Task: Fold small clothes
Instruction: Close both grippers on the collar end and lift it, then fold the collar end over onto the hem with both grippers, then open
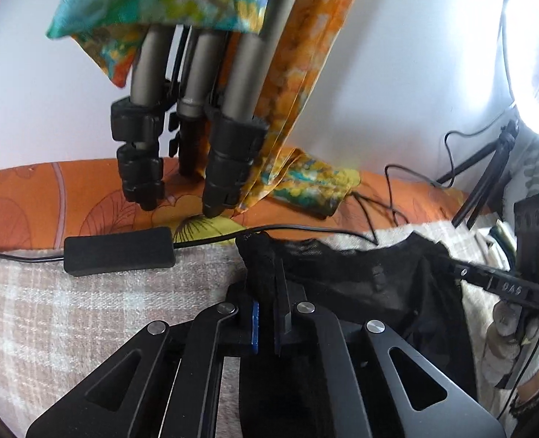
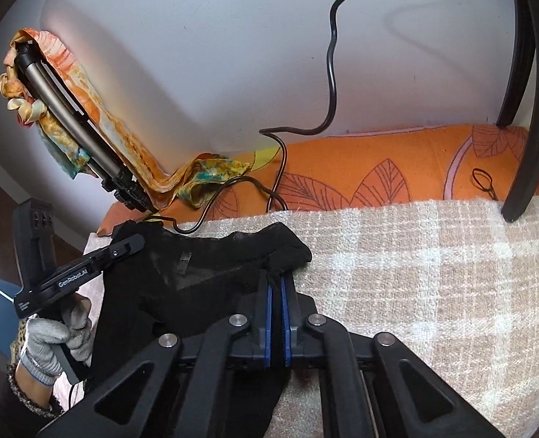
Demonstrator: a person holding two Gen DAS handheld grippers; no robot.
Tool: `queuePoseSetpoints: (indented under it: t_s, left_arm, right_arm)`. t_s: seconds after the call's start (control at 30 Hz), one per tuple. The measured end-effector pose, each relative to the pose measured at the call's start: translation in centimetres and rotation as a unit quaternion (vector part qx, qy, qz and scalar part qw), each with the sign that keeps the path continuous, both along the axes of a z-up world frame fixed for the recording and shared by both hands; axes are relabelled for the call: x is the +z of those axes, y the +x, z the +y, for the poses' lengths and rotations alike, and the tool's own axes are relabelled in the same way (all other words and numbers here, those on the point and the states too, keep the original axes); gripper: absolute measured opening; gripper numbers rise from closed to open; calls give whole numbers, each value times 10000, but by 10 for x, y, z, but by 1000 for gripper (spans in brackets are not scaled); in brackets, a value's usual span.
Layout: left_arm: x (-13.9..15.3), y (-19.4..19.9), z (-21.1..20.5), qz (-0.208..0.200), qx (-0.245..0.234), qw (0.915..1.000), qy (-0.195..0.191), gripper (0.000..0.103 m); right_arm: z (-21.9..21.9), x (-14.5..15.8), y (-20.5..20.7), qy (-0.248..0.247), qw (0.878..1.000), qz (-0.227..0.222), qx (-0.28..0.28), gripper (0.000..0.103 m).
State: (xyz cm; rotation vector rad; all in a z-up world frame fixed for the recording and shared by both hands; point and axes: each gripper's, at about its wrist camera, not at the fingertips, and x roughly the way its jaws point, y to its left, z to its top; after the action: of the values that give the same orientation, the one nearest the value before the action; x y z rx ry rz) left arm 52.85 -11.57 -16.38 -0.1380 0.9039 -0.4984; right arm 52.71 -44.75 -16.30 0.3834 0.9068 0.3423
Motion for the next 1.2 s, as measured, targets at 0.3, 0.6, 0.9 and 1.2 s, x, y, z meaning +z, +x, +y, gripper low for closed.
queuePoseSetpoints:
  t_s: [0.3, 0.6, 0.9, 1.2]
  left_arm:
    - [40, -26, -9, -378, -223, 9987, -276, 3]
    - [70, -76, -5, -658, -607, 9958, -196, 3]
    - [100, -157, 13, -1018, -860, 9910, -120, 3]
    - [91, -248, 27, -1146, -1027, 9881, 38, 3]
  right_arm:
    - [14, 29, -18, -219, 9991, -374, 34, 1]
    - [21, 82, -63, -135, 9954, -874, 364, 1]
    - [30, 116, -140, -113, 9913, -1093, 725, 1]
    - [59, 106, -250, -409, 9852, -1138, 1216, 2]
